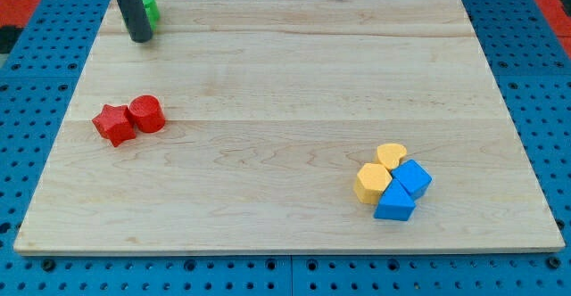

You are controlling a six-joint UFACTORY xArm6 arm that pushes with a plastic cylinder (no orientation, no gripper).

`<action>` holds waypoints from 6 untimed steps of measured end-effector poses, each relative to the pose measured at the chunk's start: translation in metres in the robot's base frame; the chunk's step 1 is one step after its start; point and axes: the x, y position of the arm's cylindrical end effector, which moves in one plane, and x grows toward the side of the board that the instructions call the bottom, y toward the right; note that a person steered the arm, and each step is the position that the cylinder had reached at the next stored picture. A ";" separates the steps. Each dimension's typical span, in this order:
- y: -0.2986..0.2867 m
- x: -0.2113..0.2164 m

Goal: Move the green circle slightly right and down

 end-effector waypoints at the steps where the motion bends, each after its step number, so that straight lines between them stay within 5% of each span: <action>1: -0.001 -0.007; 3: -0.071 0.009; 5: -0.071 -0.084; 6: -0.068 -0.087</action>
